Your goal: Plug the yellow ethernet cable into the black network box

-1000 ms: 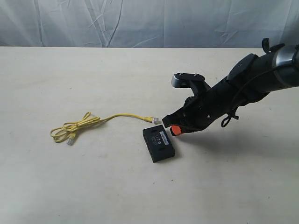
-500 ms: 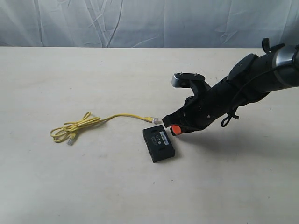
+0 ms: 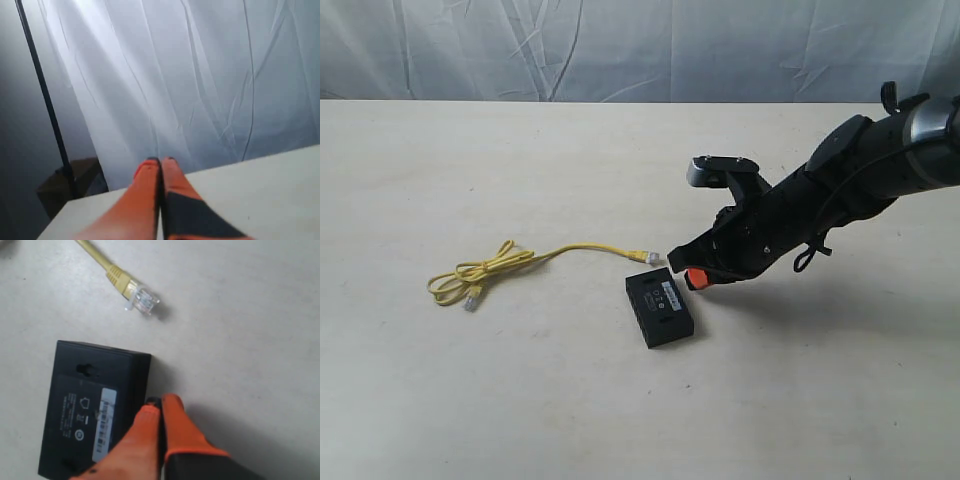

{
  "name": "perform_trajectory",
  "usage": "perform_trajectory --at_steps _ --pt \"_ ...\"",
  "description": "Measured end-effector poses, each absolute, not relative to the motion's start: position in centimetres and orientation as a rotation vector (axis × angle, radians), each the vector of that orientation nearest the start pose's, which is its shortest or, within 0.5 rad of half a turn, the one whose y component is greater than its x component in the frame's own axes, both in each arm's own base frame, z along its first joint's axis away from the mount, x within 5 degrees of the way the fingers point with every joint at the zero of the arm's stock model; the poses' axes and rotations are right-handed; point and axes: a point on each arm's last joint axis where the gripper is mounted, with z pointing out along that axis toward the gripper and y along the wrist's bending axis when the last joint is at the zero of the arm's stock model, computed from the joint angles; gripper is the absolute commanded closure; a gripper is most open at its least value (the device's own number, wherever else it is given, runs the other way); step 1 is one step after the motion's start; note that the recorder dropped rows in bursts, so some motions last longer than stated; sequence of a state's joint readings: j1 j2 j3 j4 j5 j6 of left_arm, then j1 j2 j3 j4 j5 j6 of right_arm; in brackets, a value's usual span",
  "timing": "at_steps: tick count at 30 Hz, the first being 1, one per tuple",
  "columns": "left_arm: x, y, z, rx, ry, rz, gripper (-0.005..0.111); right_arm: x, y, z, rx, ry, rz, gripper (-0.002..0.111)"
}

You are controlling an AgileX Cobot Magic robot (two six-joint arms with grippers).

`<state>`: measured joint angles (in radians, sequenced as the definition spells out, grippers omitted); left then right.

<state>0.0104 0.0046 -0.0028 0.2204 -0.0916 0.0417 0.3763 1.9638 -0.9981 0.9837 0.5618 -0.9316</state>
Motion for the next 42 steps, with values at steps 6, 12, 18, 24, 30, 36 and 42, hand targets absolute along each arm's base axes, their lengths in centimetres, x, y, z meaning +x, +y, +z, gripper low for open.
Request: perform_trajectory --at_steps 6,12,18,24,30,36,42 --pt "5.1 -0.4 23.8 0.128 1.207 0.120 0.107 31.0 16.6 11.4 -0.673 2.703 0.729 0.109" --pt "4.8 -0.4 24.6 0.081 1.118 0.058 0.107 30.9 16.6 11.4 -0.676 2.705 0.734 0.109" --pt "5.4 0.0 27.2 0.035 1.300 0.046 0.107 30.9 16.6 11.4 -0.677 2.706 0.738 0.109" --pt "8.9 0.1 31.5 0.066 1.508 0.097 0.107 30.9 16.6 11.4 -0.678 2.707 0.740 0.109" --pt "17.2 0.5 32.4 0.146 1.969 0.163 0.107 30.9 16.6 11.4 -0.678 2.707 0.740 0.109" --pt "26.3 -1.8 25.9 0.414 2.459 -0.081 0.107 30.9 16.6 11.4 -0.678 2.707 0.740 0.109" --pt "30.8 -9.5 21.6 0.862 2.487 -0.169 0.107 30.9 16.6 11.4 -0.678 2.707 0.740 0.109"
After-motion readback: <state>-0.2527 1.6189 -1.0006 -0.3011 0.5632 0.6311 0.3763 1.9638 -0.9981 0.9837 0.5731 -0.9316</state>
